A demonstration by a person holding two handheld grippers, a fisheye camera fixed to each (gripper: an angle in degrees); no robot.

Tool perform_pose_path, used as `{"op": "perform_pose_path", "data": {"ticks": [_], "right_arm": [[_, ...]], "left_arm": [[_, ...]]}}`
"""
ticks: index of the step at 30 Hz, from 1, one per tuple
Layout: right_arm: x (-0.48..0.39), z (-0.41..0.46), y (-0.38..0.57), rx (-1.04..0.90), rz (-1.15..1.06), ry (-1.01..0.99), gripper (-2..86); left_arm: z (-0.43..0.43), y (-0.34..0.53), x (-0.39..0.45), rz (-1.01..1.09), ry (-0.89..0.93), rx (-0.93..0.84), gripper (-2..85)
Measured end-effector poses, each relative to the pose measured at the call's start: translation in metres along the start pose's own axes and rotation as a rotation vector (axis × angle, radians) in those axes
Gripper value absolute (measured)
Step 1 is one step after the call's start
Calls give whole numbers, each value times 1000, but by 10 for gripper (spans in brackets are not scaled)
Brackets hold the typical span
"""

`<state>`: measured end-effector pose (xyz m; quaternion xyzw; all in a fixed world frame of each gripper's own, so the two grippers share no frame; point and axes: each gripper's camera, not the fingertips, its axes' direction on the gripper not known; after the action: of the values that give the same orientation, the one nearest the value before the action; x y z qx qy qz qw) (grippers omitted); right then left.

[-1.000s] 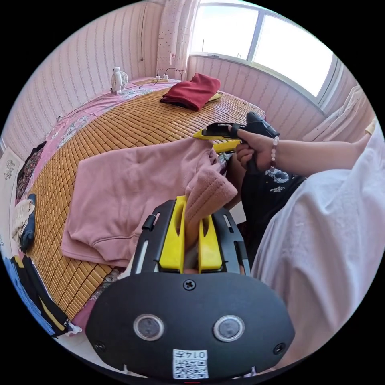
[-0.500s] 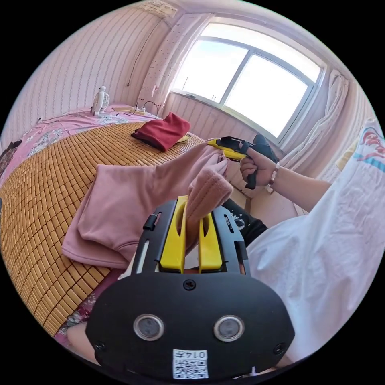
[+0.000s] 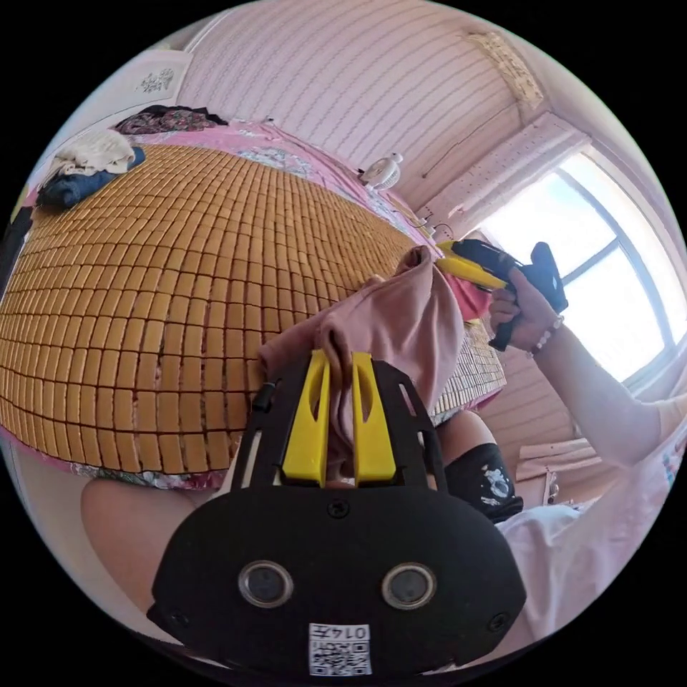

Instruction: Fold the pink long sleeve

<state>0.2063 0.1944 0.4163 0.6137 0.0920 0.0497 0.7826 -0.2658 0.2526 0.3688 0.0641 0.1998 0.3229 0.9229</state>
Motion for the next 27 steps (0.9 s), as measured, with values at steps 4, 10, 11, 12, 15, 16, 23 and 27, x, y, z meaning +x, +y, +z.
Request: {"op": "perform_pose_path", "data": {"ticks": [4, 10, 11, 12, 15, 16, 23, 27], "right_arm": [[-31, 5, -10, -43, -183, 106, 87], [-60, 65, -33, -213, -350, 326, 92], [-63, 79, -40, -230, -379, 367, 93], [-64, 95, -47, -269, -415, 409, 94], [-60, 127, -60, -367, -430, 434, 91], [-59, 129, -63, -369, -412, 425, 90], [-64, 120, -90, -374, -354, 328, 88], [-85, 66, -103, -196, -534, 381, 172]], "left_arm": [[11, -14, -33, -99, -46, -20, 76], [15, -19, -41, -155, -67, 29, 111], [18, -20, -41, -152, -68, 22, 116], [24, -22, -41, -145, -76, 6, 123], [40, -27, -43, -151, -102, -36, 132], [40, -29, -43, -153, -94, -17, 132], [49, -36, -37, -140, -45, -60, 119], [56, -33, -19, -38, -118, -65, 105]]}}
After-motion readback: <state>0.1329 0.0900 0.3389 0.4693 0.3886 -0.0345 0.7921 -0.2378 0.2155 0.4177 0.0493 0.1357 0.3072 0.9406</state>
